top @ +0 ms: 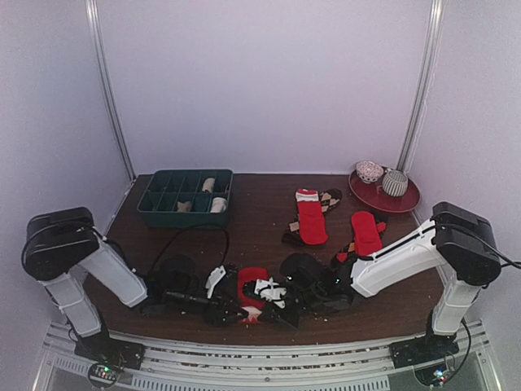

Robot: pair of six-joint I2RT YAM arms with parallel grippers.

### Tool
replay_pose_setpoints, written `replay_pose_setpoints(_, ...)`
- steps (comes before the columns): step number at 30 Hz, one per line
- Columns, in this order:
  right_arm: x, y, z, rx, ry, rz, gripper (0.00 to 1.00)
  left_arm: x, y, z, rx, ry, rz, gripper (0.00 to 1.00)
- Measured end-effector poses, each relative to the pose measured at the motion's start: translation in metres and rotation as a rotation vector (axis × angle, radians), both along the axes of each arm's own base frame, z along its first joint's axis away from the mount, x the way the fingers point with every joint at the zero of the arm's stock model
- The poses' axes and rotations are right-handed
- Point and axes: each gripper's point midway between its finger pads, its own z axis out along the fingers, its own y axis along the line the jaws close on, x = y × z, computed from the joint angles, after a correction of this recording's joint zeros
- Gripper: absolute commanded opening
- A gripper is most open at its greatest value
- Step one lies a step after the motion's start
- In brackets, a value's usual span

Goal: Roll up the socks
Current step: Roll a pair of socks at the center of the board.

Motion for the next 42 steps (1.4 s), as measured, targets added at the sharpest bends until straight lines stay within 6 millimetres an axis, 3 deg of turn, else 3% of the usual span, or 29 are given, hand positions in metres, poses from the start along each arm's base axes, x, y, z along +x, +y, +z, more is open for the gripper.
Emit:
replay_pose_setpoints(4, 0.000, 0.000, -0.001, -0.010, 0.019, 0.002, 0.07, 0.006, 0.030, 0.011, 0.048, -0.101, 0.099, 0.80)
replay_pose_setpoints(6, 0.000, 0.000, -0.001, -0.012, 0.041, 0.009, 0.07, 0.008, 0.043, 0.017, 0.055, -0.151, 0.141, 0.97)
replay_pose_setpoints(10, 0.002, 0.007, -0.002, -0.032, 0.115, 0.036, 0.08, 0.013, 0.066, 0.028, 0.058, -0.255, 0.226, 0.98)
replay_pose_setpoints(15, 0.001, 0.016, -0.004, -0.120, 0.245, 0.065, 0.08, 0.029, 0.076, 0.046, 0.066, -0.395, 0.331, 0.98)
replay_pose_setpoints(19, 0.004, 0.012, -0.005, -0.176, 0.376, 0.044, 0.08, 0.046, 0.085, 0.052, 0.082, -0.480, 0.423, 0.98)
replay_pose_setpoints(21, 0.003, 0.006, -0.006, -0.196, 0.450, 0.030, 0.08, 0.044, 0.086, 0.056, 0.053, -0.512, 0.417, 0.95)
replay_pose_setpoints(25, -0.001, -0.003, -0.007, -0.223, 0.562, 0.006, 0.08, 0.030, 0.070, 0.052, 0.026, -0.518, 0.296, 0.85)
replay_pose_setpoints(29, -0.002, -0.003, -0.008, -0.235, 0.621, -0.008, 0.08, 0.001, 0.034, 0.042, 0.012, -0.508, 0.105, 0.80)
replay_pose_setpoints(35, -0.003, -0.006, -0.008, -0.249, 0.680, -0.021, 0.08, -0.026, -0.012, 0.042, -0.031, -0.520, -0.088, 0.63)
replay_pose_setpoints(39, -0.003, -0.007, -0.008, -0.250, 0.702, -0.021, 0.08, -0.029, -0.022, 0.034, -0.014, -0.518, -0.126, 0.47)
replay_pose_setpoints(42, -0.003, -0.009, -0.008, -0.251, 0.713, -0.023, 0.08, -0.029, -0.022, 0.022, 0.022, -0.502, -0.134, 0.46)
